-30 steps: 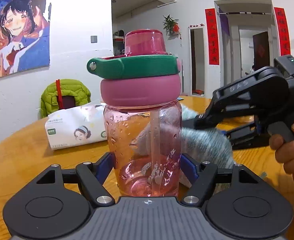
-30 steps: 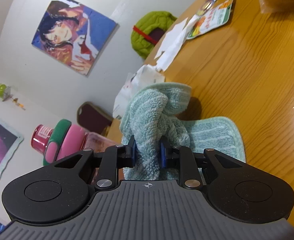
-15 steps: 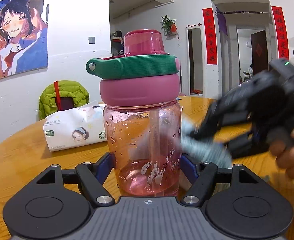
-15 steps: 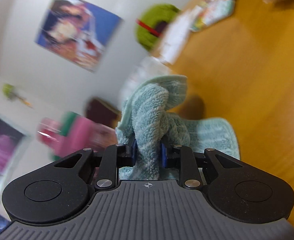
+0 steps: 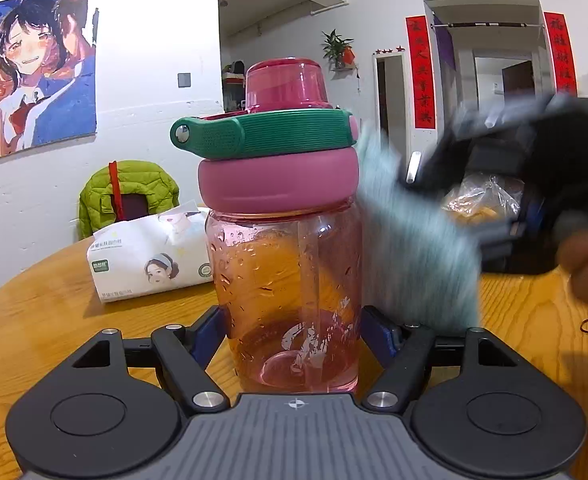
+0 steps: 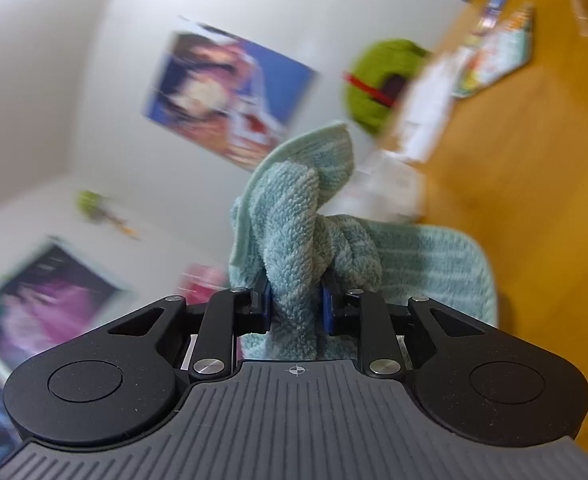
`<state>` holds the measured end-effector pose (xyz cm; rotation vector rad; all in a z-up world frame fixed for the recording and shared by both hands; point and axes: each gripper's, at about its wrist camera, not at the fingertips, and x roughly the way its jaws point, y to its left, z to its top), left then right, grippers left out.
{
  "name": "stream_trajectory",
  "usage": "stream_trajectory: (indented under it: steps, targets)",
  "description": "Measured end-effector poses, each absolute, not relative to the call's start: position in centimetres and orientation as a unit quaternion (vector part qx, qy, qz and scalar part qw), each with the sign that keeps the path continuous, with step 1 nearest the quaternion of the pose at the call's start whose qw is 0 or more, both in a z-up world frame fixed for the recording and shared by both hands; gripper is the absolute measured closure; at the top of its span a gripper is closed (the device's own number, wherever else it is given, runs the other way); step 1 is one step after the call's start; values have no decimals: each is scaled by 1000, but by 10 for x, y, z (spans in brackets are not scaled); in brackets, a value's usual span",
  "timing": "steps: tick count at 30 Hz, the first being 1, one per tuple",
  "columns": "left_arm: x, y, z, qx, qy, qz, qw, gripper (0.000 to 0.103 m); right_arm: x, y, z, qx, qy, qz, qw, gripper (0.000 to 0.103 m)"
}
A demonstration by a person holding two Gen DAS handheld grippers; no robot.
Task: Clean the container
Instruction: 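Hold the bottle with the left tool while the right tool keeps wiping with the towel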
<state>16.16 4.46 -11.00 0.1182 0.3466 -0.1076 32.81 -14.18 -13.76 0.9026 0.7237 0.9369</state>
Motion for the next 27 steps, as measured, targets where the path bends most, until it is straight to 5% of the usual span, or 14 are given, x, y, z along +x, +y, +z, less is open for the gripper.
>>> stream_trajectory:
  steps: [4,7,10,19,27]
  targets:
    - [161,45,-110,58,172,-54,982,32,338,-121,-152,311,423,357,773,79]
    - [160,45,-109,51,172,-50,982,32,337,-124,-153,301,421,353,780,79]
    - [154,43,-107,35,173,-25,984,20,339,-130,-155,322,400,353,782,79]
    - [135,15,-106,65,159,4,985,23,346,-138,-155,409,349,363,762,79]
    - [159,45,-103,30,155,-35,987,24,329,-122,-136,351,357,371,783,78]
